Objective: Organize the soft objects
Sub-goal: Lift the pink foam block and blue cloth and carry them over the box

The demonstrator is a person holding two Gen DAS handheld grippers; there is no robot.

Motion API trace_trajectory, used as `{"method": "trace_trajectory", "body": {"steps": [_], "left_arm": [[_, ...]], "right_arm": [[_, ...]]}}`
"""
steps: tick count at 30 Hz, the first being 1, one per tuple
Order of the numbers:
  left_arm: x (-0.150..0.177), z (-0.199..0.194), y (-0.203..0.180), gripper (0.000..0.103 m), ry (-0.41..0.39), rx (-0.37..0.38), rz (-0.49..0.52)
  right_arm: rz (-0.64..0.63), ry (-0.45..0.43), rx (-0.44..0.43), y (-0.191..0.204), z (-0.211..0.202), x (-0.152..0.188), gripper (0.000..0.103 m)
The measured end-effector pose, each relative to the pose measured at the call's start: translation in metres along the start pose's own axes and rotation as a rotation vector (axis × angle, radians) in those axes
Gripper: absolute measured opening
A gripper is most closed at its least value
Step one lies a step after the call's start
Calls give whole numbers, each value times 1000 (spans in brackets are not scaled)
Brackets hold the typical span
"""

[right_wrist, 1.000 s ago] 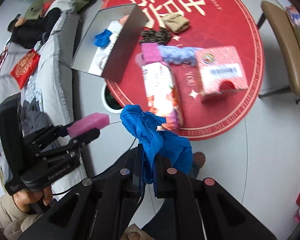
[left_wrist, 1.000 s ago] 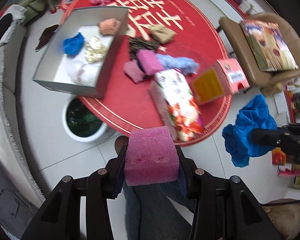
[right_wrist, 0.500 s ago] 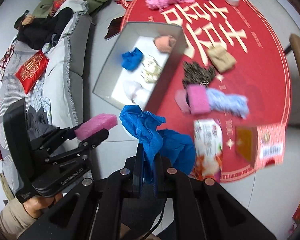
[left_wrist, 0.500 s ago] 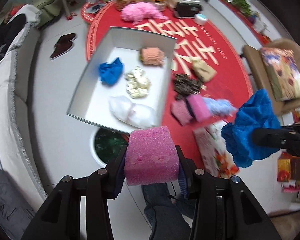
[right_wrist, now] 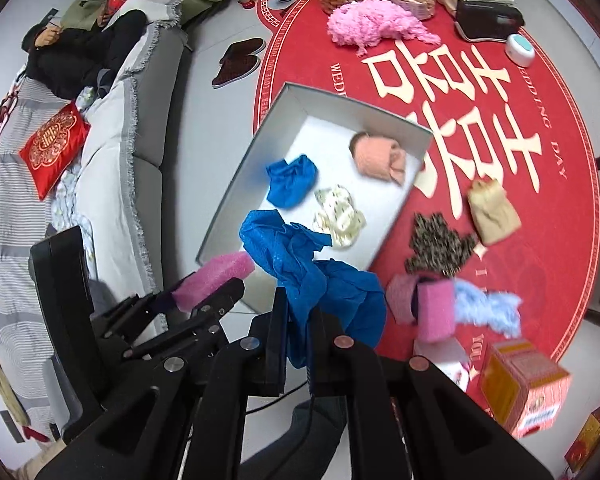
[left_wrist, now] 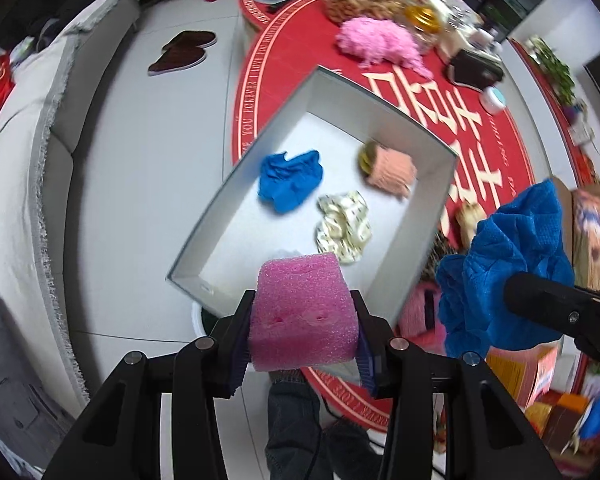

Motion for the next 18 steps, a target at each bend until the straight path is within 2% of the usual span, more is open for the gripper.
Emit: {"method": "trace_trajectory", "body": {"steps": [7, 18], "left_arm": [[-22, 25, 16, 45, 28, 3, -51], [-31, 53, 18, 45, 73, 9, -61]], "right_arm": [[-7, 37, 28, 11, 27, -28, 7], [-24, 43, 73, 17, 50, -51, 7]]}}
Point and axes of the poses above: each gripper's, at about its wrist camera, not at the fingertips, and z roughly the way its jaws point, y to its left, x to its underside, the point moved 5 cm from there along z, roughly the way its jaws point, and after that the axes turned 13 degrees about z, right-handed, at the moved point
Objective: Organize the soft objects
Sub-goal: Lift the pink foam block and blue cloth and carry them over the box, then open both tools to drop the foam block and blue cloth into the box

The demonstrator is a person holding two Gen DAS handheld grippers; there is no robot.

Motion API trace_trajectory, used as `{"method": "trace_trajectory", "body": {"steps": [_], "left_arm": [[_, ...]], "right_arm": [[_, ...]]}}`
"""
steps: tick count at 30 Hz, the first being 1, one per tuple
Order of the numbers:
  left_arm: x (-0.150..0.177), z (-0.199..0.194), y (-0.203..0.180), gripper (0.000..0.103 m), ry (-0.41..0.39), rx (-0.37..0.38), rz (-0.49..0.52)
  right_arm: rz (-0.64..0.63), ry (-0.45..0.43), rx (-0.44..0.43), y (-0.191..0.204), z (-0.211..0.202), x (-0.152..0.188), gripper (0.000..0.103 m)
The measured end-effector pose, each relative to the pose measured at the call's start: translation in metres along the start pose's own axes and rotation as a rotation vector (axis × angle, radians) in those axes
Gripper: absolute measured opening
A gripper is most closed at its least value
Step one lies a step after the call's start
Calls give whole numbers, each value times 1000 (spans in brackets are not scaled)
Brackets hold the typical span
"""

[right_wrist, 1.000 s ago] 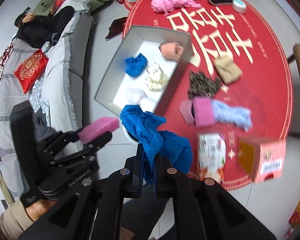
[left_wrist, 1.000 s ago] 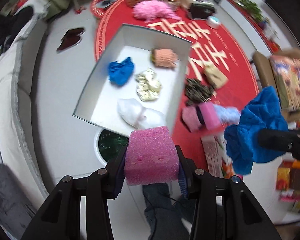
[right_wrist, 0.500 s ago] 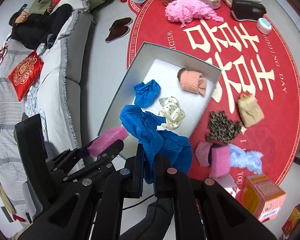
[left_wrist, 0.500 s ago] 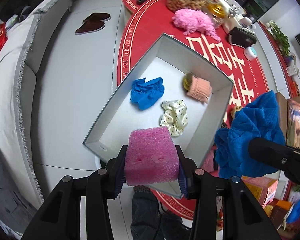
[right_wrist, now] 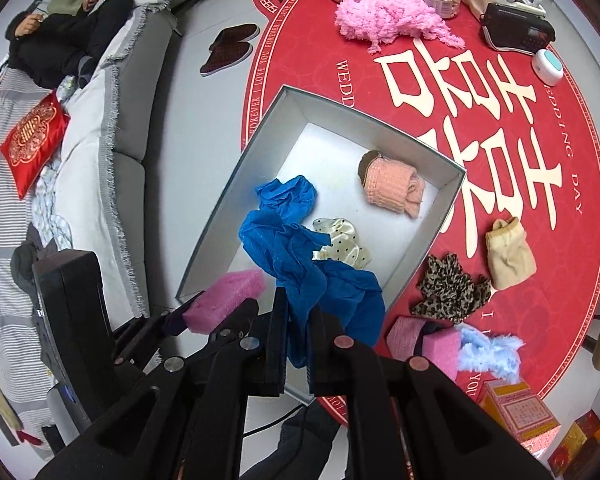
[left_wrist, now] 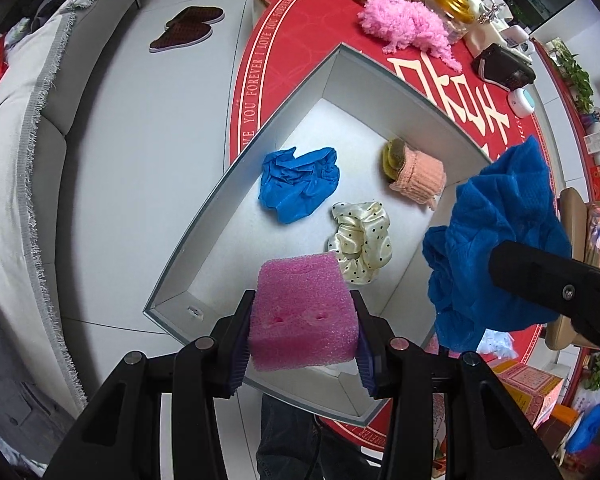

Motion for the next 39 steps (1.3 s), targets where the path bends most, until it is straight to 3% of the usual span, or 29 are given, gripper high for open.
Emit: {"method": "trace_trajectory", "body": {"steps": [19, 21, 22, 23, 25, 27, 29, 31, 34, 39], "left_arm": [[-5, 19, 7, 46, 42, 3, -6], [-5, 19, 5, 62, 39, 25, -4], [-4, 19, 3, 86, 43, 30, 4], [-4, 19, 1, 98, 42, 31, 16], [-3, 17, -2, 99, 39, 25, 27], [-1, 16, -3, 102, 31, 17, 24], [1, 17, -2, 102, 38, 18, 3], [2, 19, 3, 102, 42, 6, -18], [3, 21, 5, 102, 55, -11, -17], [9, 19, 3, 102, 60, -15, -7]], "right_arm": [[-2, 16, 8, -2, 21, -16, 10], [-14, 10, 4, -2, 21, -17, 11], [-17, 9, 8, -2, 21, -17, 12], [-14, 12, 12, -3, 22, -17, 18], [-9, 15, 17, -5, 22, -17, 31], [-14, 12, 23, -7, 21, -17, 73], [-15, -3, 50, -11, 18, -17, 85], [-14, -17, 52, -13, 15, -17, 86], [-15, -29, 64, -17, 11, -15, 101], [-4, -33, 53, -21, 7, -11, 103]]}}
Point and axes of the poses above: each gripper's, at about its wrist camera, not at the fingertips, and z roughly the way its jaws point, y to its left, x to its underside, the point moved 5 cm from there along z, roughly the way its jaws point, and after that the axes turned 13 degrees about z, right-handed, at the moved point
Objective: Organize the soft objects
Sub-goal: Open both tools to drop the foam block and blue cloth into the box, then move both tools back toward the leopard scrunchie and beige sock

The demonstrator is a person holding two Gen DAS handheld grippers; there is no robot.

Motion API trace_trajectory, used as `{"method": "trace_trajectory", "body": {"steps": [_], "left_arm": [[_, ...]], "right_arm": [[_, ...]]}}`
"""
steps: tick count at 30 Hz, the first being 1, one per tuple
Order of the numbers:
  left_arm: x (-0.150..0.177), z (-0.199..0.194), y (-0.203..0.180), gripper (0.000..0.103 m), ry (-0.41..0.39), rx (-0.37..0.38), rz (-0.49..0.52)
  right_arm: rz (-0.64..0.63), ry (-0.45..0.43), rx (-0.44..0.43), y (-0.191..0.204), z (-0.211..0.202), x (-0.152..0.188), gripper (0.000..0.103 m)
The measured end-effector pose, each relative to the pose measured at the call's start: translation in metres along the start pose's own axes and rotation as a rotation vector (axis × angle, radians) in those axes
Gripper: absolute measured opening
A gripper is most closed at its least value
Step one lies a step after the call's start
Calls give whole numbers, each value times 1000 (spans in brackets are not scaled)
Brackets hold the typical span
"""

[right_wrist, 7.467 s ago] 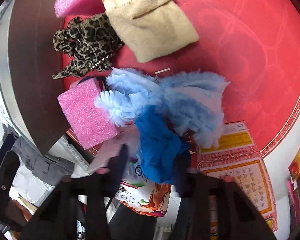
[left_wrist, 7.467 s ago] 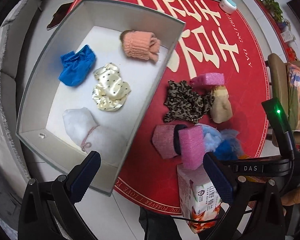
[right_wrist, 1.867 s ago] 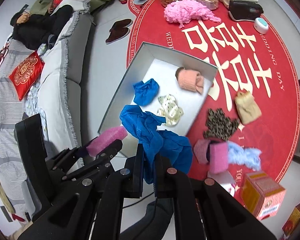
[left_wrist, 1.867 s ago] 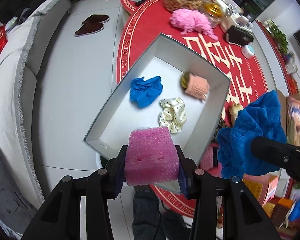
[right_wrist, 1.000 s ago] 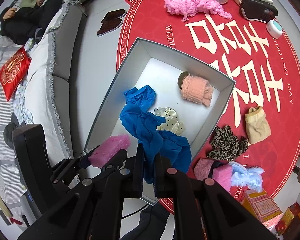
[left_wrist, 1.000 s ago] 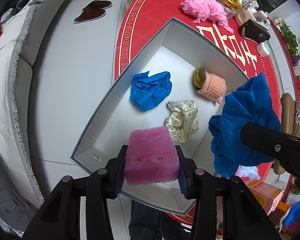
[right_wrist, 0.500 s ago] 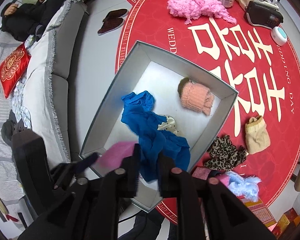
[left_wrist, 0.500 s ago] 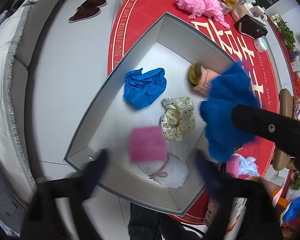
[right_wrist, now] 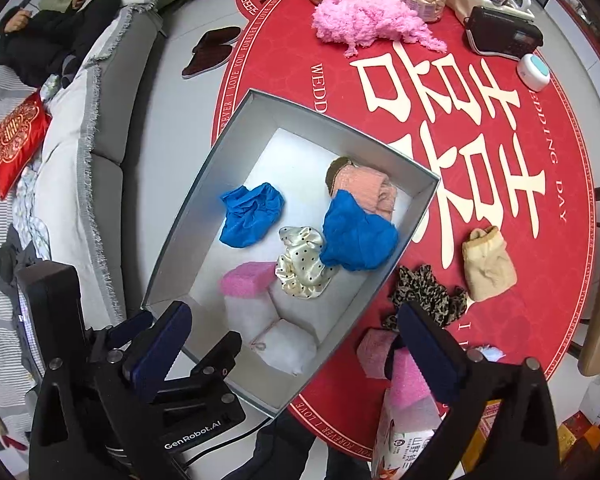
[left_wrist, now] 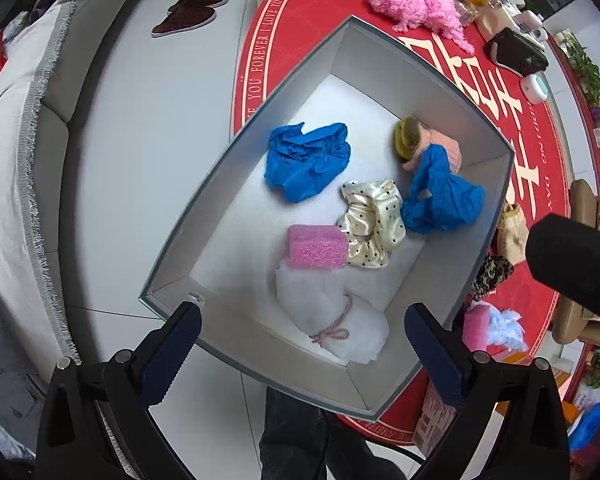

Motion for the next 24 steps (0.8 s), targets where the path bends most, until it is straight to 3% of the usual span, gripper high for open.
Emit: {"method": "trace_trajectory", "body": {"steps": [5, 24], "left_arm": [[6, -2, -5, 102, 9, -25, 37], [16, -4, -24, 102, -8, 6, 98]], "right_arm": [[14, 4, 2, -4, -4, 7, 103], [105, -8, -15, -30, -20, 28, 103]]}}
Point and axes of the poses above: each gripper's, at about its wrist camera, not at the fingertips, and z roughly the way its jaws point, y to its left, x to its underside, the point moved 5 cm from there along z, roughly the way its jaws point, and after that the axes turned 13 degrees about z, right-handed, at the moved point
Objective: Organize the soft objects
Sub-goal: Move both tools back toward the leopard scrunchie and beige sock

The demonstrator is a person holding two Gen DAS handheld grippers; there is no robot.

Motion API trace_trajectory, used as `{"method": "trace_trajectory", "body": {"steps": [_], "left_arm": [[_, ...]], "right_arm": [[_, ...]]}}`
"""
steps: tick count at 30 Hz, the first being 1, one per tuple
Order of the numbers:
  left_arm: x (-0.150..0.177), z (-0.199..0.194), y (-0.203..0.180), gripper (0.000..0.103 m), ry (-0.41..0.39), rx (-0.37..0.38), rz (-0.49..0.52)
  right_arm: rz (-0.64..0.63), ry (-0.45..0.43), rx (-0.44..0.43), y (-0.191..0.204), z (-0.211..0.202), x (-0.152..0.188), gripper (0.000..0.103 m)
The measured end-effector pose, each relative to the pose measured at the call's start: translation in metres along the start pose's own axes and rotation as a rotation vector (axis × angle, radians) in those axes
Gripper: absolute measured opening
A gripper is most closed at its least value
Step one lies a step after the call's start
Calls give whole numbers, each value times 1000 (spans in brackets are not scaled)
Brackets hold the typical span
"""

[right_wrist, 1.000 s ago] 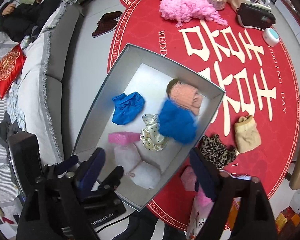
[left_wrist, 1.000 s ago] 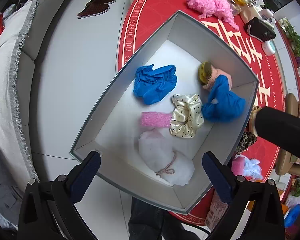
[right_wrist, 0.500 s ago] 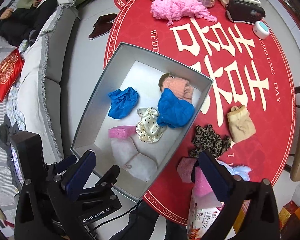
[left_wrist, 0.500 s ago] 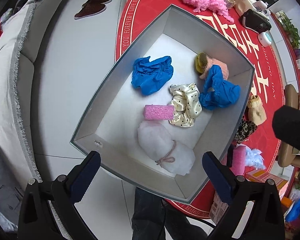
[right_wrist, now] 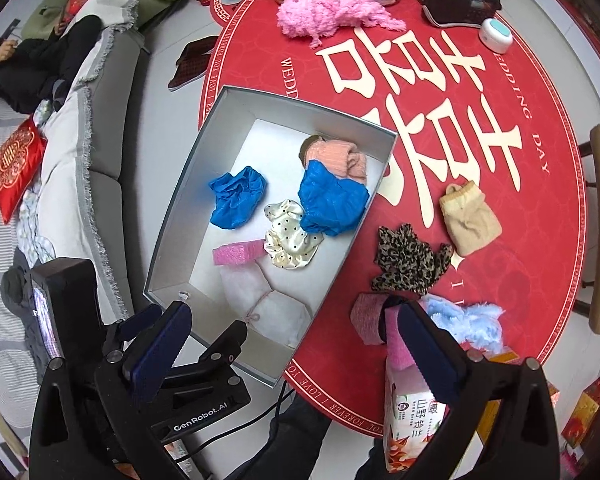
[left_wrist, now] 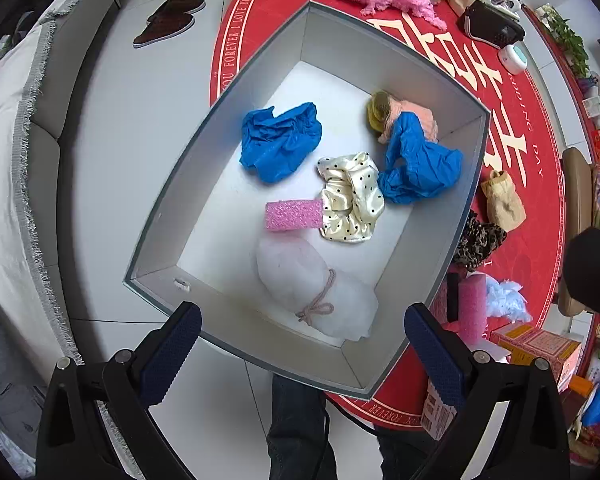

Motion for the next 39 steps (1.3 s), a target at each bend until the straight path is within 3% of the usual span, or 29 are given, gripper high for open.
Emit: {"method": "trace_trajectory", "body": {"steps": [15, 28, 33, 39], "left_arm": [[6, -7, -35, 102, -10, 3, -39], [-9, 1, -134, 102, 19, 34, 62], [-16, 12, -173, 102, 30, 96, 116], [-25, 40, -210, 102, 102, 157, 134]], "right_arm": [[-22, 21, -12, -49, -16, -4, 103], [96, 63, 21, -164, -25, -13, 103], [143, 55, 18, -194, -30, -24, 103], [208, 79, 20, -227, -22, -31, 103]]}}
Point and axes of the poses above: each gripper's, at about its wrist camera, not at the fingertips, and z roughly the way its jaws point, y to its left, x to its underside, the point moved 5 cm from there along z, roughly the way its jaws point, and after that the axes turned 13 degrees about z, right-handed, at the moved point
